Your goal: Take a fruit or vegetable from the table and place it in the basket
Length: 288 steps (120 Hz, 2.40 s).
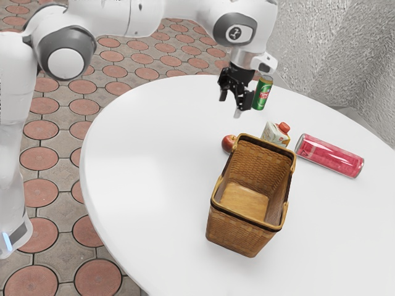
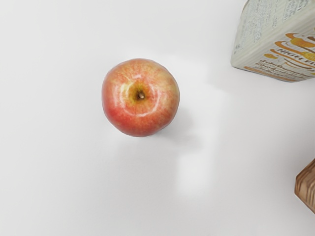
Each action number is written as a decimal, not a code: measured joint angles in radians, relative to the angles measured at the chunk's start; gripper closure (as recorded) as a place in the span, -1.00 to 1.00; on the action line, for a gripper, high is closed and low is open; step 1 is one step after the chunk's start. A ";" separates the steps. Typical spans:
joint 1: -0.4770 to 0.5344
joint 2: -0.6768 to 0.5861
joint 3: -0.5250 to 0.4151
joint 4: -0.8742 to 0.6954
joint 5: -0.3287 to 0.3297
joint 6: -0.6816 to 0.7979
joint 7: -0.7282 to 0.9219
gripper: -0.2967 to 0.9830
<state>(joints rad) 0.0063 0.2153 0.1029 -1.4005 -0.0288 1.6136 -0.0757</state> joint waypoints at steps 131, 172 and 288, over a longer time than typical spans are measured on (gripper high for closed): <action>0.042 0.207 -0.006 -0.010 -0.049 0.152 -0.008 -0.54; 0.040 0.239 -0.008 -0.010 -0.052 0.158 -0.008 -0.54; 0.053 0.276 -0.003 -0.002 -0.077 0.195 -0.012 0.00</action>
<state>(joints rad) 0.0596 0.4915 0.0996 -1.4022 -0.1056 1.8083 -0.0877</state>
